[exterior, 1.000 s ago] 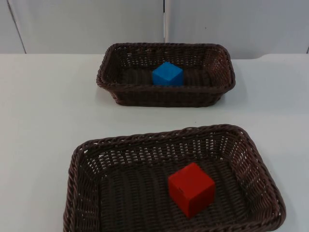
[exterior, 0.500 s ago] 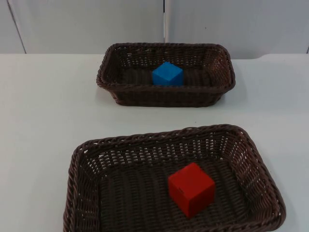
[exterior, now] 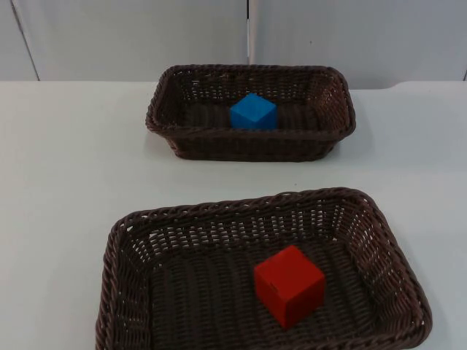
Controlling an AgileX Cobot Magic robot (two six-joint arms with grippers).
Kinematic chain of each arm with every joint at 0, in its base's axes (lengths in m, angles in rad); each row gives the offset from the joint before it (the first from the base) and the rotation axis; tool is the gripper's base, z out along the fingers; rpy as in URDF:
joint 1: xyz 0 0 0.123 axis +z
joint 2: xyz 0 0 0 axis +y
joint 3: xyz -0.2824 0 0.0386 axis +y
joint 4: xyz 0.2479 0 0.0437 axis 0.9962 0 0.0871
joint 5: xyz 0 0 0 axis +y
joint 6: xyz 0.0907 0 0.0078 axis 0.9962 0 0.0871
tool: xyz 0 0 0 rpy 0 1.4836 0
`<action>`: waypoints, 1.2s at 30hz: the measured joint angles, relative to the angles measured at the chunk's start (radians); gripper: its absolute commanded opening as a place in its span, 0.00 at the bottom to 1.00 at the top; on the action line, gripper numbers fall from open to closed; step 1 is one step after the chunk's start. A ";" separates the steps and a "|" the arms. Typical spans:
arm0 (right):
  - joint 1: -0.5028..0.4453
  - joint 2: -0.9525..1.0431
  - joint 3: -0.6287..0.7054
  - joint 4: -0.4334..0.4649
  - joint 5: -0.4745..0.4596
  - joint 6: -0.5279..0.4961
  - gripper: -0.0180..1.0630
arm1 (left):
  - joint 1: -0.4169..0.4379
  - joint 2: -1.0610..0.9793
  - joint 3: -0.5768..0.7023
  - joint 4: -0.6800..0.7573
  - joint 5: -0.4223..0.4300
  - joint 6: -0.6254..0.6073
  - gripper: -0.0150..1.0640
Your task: Pick up one cube with the left hand and place it into the upper basket. Pick up one cube with the right hand and place it into the lower basket.
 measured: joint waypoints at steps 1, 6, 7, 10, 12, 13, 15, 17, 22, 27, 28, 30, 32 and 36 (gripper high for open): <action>0.000 0.000 0.000 0.000 0.000 0.000 0.99 | 0.000 0.000 0.000 0.000 0.000 0.000 0.99; 0.000 0.000 0.000 0.000 0.000 0.000 0.99 | 0.000 0.000 0.000 0.000 0.000 0.000 0.99; 0.000 0.000 0.000 0.000 0.000 0.002 0.99 | 0.000 0.000 0.000 0.000 0.000 0.000 0.99; 0.000 0.000 0.000 0.000 0.000 0.002 0.99 | 0.000 0.000 0.000 0.000 0.000 0.000 0.99; 0.000 0.000 0.000 0.000 0.000 0.002 0.99 | 0.000 0.000 0.000 0.000 0.000 0.000 0.99; 0.000 0.000 0.000 0.000 0.000 0.002 0.99 | 0.000 0.000 0.000 0.000 0.000 0.000 0.99; 0.000 0.000 0.000 0.000 0.000 0.002 0.99 | 0.008 0.000 0.000 0.000 0.000 0.002 0.99; 0.000 0.000 0.000 0.000 0.000 0.002 0.99 | 0.037 0.000 0.000 0.000 0.000 0.002 0.99; 0.000 0.000 0.000 0.000 0.000 0.002 0.99 | 0.129 0.000 0.000 0.000 0.000 0.002 0.99; 0.000 0.000 0.000 0.000 0.000 0.002 0.99 | 0.221 0.000 0.000 0.000 0.000 0.002 0.99; 0.000 0.000 0.000 0.000 0.000 0.002 0.99 | 0.243 0.000 0.000 0.000 0.000 0.002 0.99; 0.000 0.000 0.000 0.000 0.000 0.002 0.99 | 0.264 0.000 0.000 0.000 0.000 0.002 0.99; 0.000 0.000 0.000 0.000 0.000 0.002 0.99 | 0.303 0.000 0.000 0.000 0.000 0.002 0.99; 0.000 0.000 0.000 0.000 0.000 0.002 0.99 | 0.362 0.000 0.000 0.000 0.000 0.002 0.99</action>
